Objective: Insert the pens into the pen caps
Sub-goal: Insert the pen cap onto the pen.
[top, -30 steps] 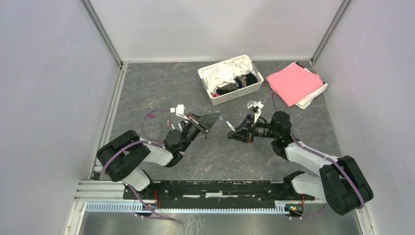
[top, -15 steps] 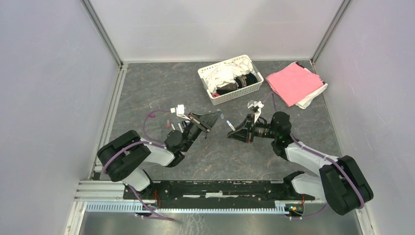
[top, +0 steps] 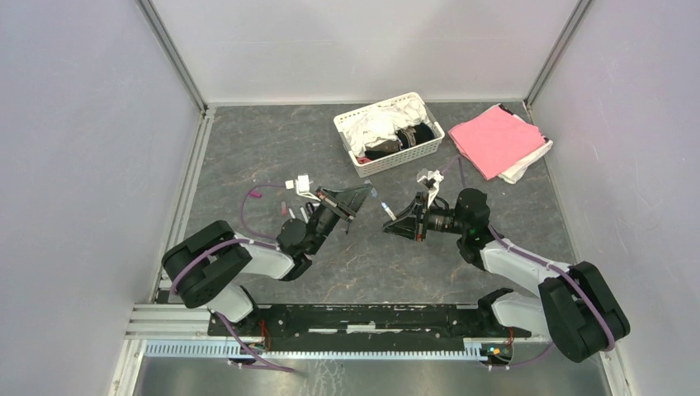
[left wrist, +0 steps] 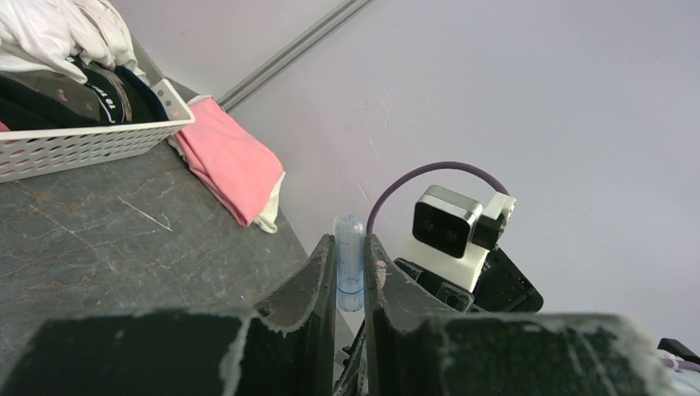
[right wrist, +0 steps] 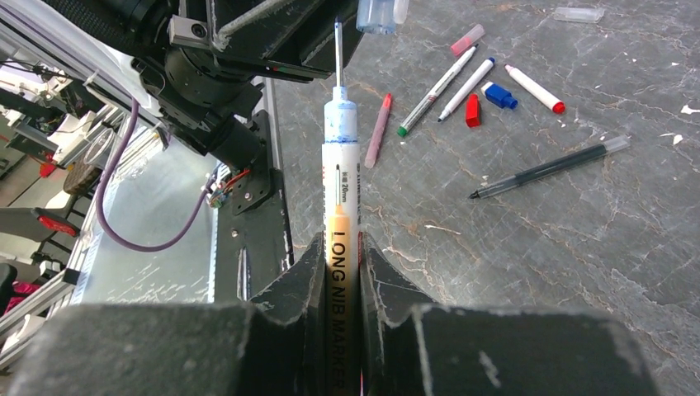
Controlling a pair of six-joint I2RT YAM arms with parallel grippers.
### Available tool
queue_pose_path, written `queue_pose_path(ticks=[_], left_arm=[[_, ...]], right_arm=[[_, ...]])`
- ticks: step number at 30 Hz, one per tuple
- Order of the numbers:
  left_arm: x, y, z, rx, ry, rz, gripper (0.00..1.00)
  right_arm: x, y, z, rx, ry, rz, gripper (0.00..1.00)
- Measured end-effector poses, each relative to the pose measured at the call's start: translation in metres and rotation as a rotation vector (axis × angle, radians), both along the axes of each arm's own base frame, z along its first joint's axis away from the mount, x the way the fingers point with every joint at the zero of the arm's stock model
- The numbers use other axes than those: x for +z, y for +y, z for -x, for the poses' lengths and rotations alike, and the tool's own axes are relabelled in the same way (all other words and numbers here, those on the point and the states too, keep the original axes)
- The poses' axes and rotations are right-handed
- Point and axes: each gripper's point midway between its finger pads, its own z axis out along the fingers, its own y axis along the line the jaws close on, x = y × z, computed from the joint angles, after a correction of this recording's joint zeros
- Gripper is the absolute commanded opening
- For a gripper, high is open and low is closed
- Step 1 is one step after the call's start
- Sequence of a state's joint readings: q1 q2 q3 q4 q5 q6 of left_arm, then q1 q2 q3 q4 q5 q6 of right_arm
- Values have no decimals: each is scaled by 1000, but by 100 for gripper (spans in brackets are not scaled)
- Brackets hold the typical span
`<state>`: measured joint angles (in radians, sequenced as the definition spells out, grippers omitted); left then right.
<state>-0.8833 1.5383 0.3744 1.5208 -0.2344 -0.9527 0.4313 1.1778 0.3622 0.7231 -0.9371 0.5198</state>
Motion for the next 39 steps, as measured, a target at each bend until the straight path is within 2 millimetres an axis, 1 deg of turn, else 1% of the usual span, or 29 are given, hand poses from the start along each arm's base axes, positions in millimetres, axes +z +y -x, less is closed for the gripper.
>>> queue_pose_path(ticks=[6, 18, 25, 31, 39], left_arm=[[4, -1, -1, 3, -11, 1, 2], [5, -2, -1, 2, -16, 2, 2], [5, -5, 3, -12, -16, 2, 2], [5, -8, 7, -22, -16, 1, 2], [5, -7, 5, -7, -21, -7, 2]], right_arm=[[-2, 1, 2, 6, 9, 4, 0], [-8, 0, -1, -18, 37, 21, 0], [-11, 0, -3, -33, 52, 30, 0], [-12, 0, -3, -36, 53, 31, 0], [-11, 0, -2, -31, 52, 30, 0]])
